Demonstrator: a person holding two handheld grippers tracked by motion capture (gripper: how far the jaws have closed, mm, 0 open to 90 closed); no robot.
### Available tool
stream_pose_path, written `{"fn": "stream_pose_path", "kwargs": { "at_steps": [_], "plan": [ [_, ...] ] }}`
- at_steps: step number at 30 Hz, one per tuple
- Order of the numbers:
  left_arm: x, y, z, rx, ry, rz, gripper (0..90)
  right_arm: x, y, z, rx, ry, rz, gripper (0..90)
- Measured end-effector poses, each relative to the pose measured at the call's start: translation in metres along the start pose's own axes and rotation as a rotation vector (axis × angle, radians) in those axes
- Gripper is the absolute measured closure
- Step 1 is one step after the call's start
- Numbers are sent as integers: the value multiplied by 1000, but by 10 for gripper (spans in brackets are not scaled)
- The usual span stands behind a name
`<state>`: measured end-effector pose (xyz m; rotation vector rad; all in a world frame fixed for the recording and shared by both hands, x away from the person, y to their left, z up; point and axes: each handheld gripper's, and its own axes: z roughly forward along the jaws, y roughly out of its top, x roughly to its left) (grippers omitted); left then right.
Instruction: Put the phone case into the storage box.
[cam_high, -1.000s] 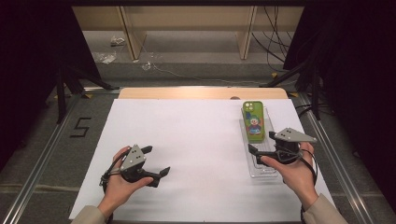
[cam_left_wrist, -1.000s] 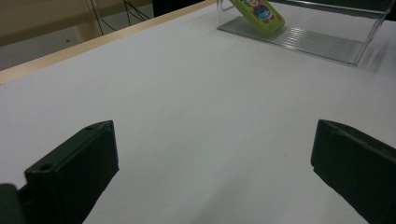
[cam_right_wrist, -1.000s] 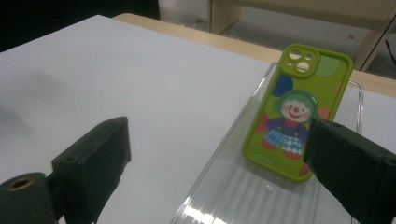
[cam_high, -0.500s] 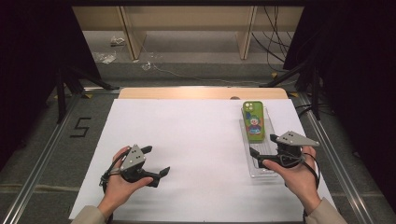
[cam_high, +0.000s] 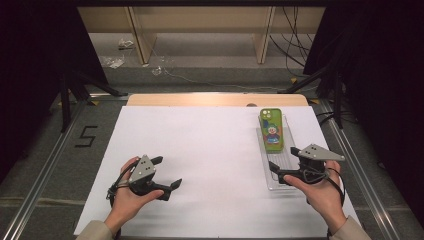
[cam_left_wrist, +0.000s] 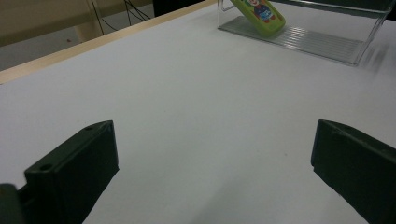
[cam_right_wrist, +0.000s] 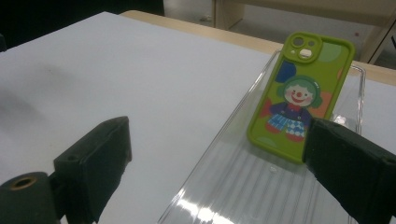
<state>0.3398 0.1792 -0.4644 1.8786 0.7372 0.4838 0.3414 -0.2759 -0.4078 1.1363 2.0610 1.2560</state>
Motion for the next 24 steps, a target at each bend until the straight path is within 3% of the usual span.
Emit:
{"fn": "stream_pose_path", "kwargs": {
  "at_steps": [24],
  "plan": [
    [1,0,0,-1,3,-4,1,-1,-2,-4,-7,6,-3,92]
  ]
}}
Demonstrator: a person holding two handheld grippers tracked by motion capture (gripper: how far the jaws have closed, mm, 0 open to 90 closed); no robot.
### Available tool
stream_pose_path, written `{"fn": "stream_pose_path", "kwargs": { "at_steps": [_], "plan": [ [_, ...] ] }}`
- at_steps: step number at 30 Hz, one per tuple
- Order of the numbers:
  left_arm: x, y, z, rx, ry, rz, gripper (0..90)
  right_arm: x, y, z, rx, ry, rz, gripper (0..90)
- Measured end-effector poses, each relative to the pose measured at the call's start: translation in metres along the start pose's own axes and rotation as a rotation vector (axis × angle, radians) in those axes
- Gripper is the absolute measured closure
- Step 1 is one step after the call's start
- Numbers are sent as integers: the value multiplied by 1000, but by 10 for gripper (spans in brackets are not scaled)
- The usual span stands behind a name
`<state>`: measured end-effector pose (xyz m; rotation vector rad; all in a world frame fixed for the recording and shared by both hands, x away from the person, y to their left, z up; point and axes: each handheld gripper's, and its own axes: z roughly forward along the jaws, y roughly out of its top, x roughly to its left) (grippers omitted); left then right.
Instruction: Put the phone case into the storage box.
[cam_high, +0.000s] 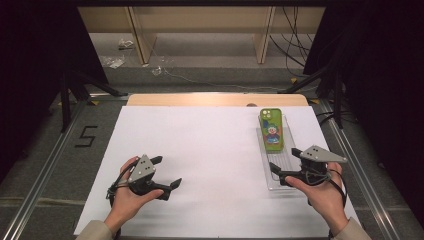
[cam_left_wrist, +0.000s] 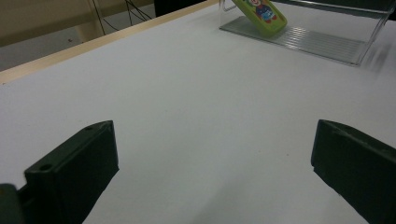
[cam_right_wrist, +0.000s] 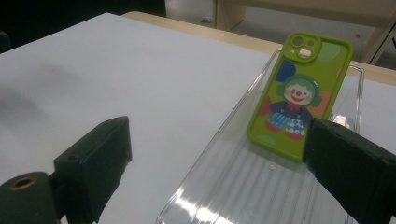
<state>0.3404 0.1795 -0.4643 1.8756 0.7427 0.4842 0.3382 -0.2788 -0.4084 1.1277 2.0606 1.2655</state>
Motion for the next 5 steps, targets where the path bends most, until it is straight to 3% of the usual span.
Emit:
{"fn": "stream_pose_path", "kwargs": {
  "at_steps": [5],
  "plan": [
    [0,0,0,2,1,0,1,0,-1,1,-1,3,4,93]
  ]
}}
